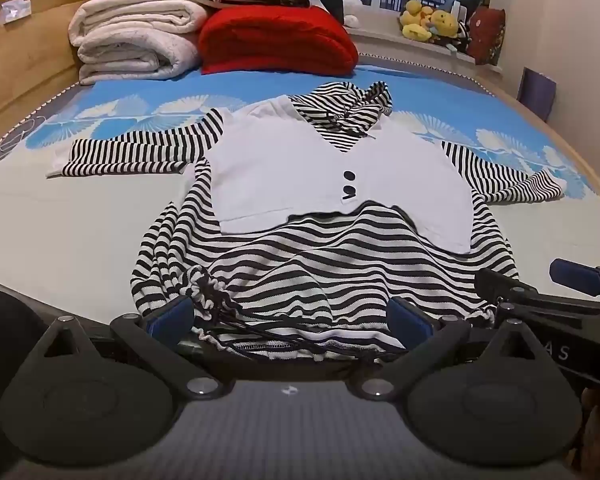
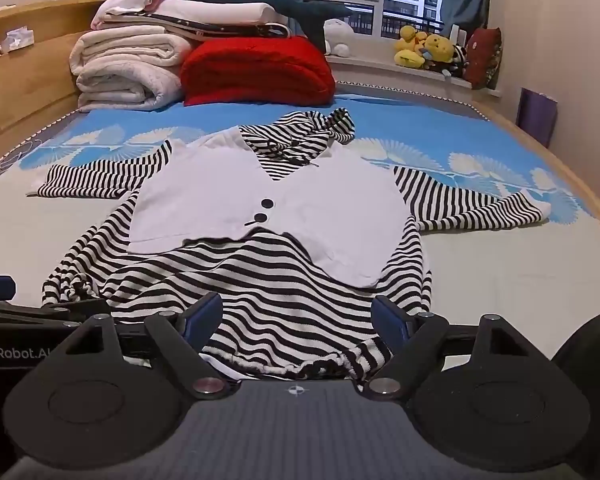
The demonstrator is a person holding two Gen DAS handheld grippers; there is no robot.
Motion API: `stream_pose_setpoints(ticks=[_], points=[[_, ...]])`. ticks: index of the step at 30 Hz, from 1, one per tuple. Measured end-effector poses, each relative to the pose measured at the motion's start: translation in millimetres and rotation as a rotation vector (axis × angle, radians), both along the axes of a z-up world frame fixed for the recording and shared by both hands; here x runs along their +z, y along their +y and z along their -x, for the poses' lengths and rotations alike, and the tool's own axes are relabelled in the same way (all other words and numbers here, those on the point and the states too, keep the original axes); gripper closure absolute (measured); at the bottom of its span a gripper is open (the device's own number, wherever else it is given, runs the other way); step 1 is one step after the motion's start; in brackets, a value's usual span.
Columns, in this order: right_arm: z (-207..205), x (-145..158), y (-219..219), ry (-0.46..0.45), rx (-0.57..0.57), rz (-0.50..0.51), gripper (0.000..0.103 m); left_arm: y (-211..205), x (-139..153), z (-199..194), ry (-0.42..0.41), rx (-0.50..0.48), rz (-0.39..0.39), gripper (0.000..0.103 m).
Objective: Fold small clothes
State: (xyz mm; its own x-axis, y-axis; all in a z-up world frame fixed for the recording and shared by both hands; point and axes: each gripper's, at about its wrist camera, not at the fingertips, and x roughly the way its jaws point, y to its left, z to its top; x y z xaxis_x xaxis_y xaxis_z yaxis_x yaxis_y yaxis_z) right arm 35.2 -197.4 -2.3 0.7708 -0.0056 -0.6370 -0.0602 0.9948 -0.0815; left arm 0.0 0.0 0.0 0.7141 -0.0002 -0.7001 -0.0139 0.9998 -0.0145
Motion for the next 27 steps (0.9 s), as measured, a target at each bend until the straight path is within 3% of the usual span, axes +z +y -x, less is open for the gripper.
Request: stream_pose_setpoints(ticks=[27], points=[[-1.1, -1.3, -0.2, 0.011, -0.003, -0.009, 0.021, -1.1, -0.3, 0.4, -0.001, 0.000, -0.001, 0.001]])
